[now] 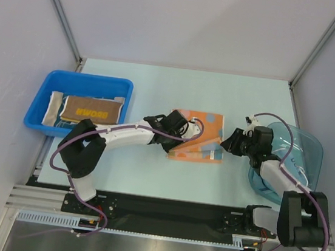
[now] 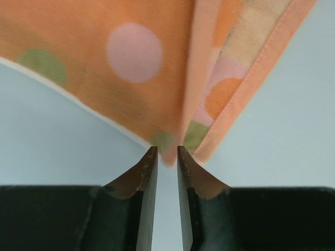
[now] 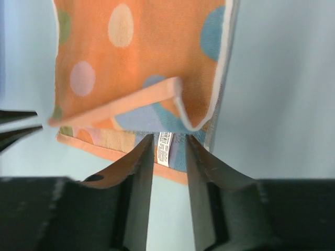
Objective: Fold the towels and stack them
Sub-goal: Fold the towel
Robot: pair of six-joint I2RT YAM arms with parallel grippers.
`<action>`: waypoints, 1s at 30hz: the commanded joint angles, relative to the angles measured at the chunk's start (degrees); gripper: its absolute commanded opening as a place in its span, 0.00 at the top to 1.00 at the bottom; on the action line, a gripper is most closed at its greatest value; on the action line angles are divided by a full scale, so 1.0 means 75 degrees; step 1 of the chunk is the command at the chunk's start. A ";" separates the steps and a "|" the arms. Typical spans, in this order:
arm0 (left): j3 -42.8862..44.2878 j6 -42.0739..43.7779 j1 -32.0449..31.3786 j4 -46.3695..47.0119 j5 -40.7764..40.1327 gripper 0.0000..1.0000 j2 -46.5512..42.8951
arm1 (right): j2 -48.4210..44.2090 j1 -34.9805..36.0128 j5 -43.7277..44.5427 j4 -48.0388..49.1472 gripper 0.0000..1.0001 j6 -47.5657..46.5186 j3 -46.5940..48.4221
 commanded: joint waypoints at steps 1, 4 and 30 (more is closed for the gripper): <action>-0.0086 -0.0669 -0.0158 -0.0110 0.0747 0.71 -0.0478 | -0.0798 -0.0097 0.0682 -0.1077 0.62 0.0320 0.0220; -0.0167 -0.1079 -0.0194 -0.0228 0.0748 0.63 -0.0665 | -0.1105 -0.0097 0.1350 -0.1897 0.60 0.0496 0.0607; -0.1937 -0.5768 0.1787 0.2338 0.1979 0.47 -0.0784 | 0.3687 0.1004 0.1621 -0.3625 0.67 0.0990 0.4382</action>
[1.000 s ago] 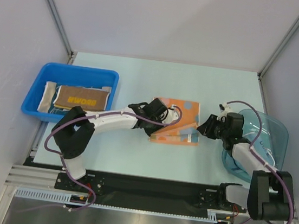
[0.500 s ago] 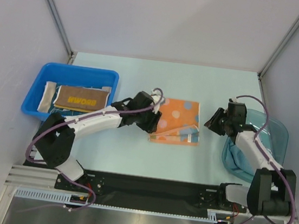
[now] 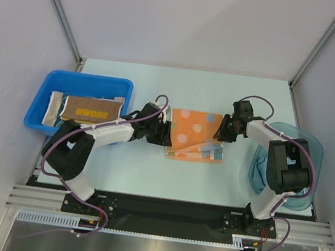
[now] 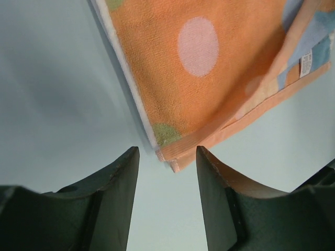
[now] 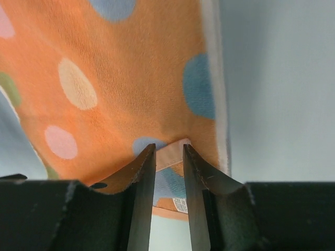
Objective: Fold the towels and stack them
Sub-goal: Fold the towel
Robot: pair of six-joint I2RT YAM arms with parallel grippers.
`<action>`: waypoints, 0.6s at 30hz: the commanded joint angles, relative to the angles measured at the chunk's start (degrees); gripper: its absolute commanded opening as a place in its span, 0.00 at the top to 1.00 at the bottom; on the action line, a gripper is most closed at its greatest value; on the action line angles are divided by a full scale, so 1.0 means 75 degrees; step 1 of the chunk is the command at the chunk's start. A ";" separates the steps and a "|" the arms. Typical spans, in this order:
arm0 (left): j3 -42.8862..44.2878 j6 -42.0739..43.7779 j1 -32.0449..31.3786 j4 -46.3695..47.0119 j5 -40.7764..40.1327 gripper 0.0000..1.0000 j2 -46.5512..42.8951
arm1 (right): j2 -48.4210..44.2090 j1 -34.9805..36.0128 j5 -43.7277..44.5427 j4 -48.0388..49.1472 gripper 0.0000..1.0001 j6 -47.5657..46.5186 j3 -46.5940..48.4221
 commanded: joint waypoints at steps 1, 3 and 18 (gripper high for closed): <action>-0.0121 -0.0313 -0.0029 0.0491 0.0181 0.47 0.0108 | 0.0121 0.0203 0.0133 -0.0198 0.67 -0.0482 0.0270; -0.0203 -0.0289 -0.0029 0.0503 0.0157 0.47 0.0062 | -0.0078 0.0215 0.0296 -0.0256 0.67 -0.0716 0.0060; -0.0731 -0.0289 -0.0041 0.0983 0.0379 0.46 -0.0337 | -0.2820 0.0226 0.0696 -0.0960 0.71 -0.1116 -0.1700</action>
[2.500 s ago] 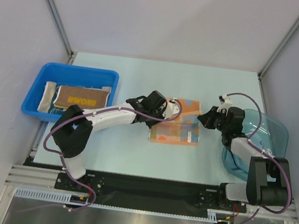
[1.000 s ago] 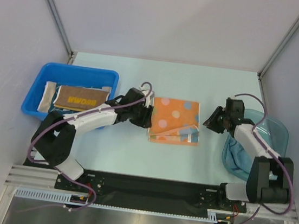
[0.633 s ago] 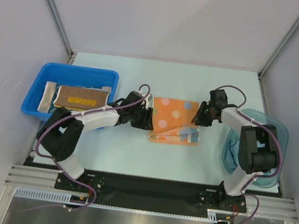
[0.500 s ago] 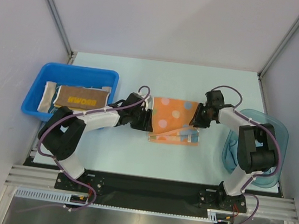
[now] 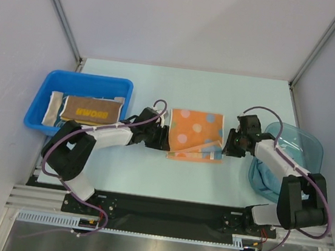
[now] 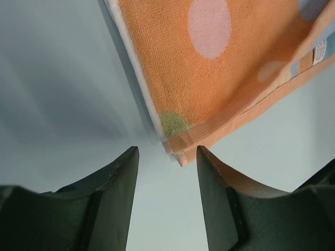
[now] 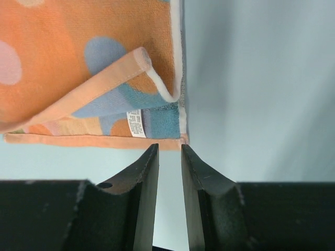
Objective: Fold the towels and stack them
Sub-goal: Fold the towel
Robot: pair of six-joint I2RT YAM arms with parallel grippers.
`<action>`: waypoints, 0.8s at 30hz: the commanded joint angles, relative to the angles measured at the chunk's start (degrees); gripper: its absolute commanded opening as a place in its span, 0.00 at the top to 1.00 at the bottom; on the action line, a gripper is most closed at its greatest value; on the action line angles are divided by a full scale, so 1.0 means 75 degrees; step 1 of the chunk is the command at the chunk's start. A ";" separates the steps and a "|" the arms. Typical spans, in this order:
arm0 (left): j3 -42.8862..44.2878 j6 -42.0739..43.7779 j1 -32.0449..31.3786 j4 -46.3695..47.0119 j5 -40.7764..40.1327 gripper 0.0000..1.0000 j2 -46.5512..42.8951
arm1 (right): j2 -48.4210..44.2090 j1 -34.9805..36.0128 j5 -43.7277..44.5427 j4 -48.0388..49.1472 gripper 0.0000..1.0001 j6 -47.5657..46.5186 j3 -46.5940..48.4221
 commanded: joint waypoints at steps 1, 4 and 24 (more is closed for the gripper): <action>-0.0084 -0.0176 -0.0041 0.0447 0.0272 0.47 -0.0375 | -0.0419 0.0002 0.0066 0.0066 0.71 0.0026 0.0098; -0.0119 -0.0188 -0.0041 0.0423 0.0202 0.47 -0.0410 | -0.0198 0.0025 -0.0027 0.0567 0.71 -0.0031 0.0496; -0.0166 -0.0153 -0.0041 0.0307 -0.0102 0.47 -0.0773 | 0.2571 0.0693 0.0172 0.0056 0.72 -0.0841 0.2409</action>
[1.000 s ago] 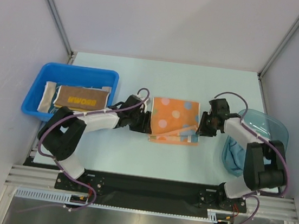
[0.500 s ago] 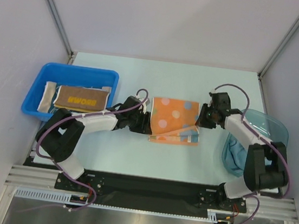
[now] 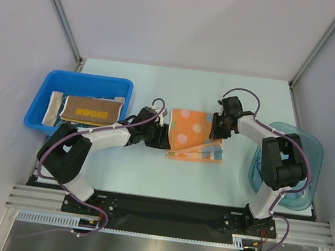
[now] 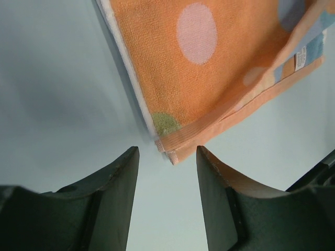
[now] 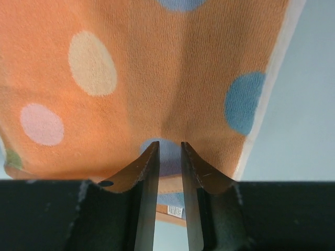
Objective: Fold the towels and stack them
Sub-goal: Fold the towel
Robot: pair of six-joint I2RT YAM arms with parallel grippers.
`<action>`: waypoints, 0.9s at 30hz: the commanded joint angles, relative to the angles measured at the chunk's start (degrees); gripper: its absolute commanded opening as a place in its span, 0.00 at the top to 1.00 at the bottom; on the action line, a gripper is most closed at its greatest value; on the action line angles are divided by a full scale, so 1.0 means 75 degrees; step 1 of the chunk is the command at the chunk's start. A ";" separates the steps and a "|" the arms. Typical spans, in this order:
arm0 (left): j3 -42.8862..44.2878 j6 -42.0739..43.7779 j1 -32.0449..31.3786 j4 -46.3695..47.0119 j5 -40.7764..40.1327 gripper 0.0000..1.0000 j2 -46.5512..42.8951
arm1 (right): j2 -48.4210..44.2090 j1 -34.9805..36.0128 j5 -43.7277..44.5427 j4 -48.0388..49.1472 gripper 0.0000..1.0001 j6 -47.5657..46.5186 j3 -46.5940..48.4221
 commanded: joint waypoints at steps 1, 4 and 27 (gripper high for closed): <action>-0.0026 0.0022 -0.0026 0.0111 -0.0129 0.47 -0.0493 | -0.0790 0.0078 0.0347 -0.0502 0.72 -0.0118 -0.0264; -0.0143 -0.0013 -0.0014 0.0134 -0.0200 0.47 -0.0634 | -0.1703 0.0090 0.0230 -0.0935 0.72 0.0011 -0.0791; -0.0178 -0.0446 -0.0014 0.0650 -0.0223 0.52 0.0291 | -0.2458 -0.0062 0.0651 0.0142 0.74 0.2391 -0.2866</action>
